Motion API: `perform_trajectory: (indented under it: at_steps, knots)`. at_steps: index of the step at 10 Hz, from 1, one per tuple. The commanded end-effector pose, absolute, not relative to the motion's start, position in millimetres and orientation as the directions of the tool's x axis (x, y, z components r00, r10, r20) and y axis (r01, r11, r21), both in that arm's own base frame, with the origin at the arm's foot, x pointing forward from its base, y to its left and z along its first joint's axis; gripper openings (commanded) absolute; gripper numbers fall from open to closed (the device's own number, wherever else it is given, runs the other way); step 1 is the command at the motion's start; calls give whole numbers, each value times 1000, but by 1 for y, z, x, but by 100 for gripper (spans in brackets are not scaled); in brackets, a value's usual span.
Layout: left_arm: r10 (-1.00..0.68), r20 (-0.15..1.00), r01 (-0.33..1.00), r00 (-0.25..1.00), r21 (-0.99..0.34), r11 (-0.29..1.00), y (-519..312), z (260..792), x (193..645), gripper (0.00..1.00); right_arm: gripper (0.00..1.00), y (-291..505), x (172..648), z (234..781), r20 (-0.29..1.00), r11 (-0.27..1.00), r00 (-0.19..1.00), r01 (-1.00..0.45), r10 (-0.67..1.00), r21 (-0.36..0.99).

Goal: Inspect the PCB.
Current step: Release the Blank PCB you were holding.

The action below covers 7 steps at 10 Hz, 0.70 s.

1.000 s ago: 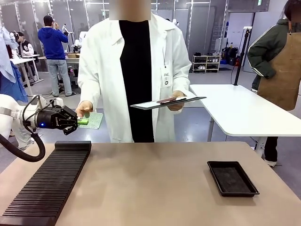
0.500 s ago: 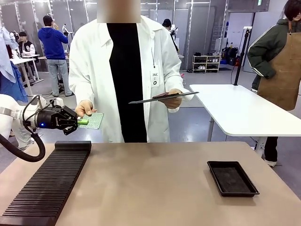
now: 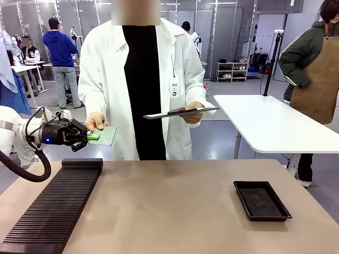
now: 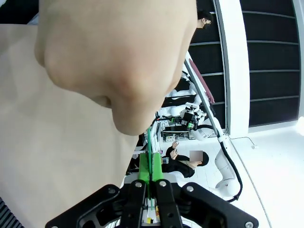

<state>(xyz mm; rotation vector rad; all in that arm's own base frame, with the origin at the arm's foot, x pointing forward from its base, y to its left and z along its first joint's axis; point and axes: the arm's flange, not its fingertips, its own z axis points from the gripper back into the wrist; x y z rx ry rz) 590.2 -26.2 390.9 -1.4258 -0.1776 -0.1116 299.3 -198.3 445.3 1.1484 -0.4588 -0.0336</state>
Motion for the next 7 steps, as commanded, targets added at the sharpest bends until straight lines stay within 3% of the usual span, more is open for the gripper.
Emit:
perform_trajectory:
  at_steps: [1,2,3,4,5,6,7]
  knots:
    - [29,189,183,982,-973,143,-26,391,590,2,100,-199,298,446,340,416,905,-215,-255,884]
    - [43,189,182,981,-974,137,-26,392,590,30,100,-199,298,446,340,416,905,-215,-255,884]
    - [32,193,187,981,-973,132,-26,392,590,33,100,-199,298,446,340,416,905,-215,-255,884]
    - [36,191,185,981,-974,132,-26,393,590,60,100,-199,298,446,340,416,905,-215,-255,884]
    - [37,192,185,981,-974,132,-26,393,590,62,100,-199,298,446,340,416,905,-215,-255,884]
    - [34,190,183,981,-974,136,-27,392,590,89,100,-199,298,446,340,416,905,-215,-255,884]
    - [32,188,182,982,-974,137,-27,392,589,92,100,-199,298,446,340,416,905,-215,-255,884]
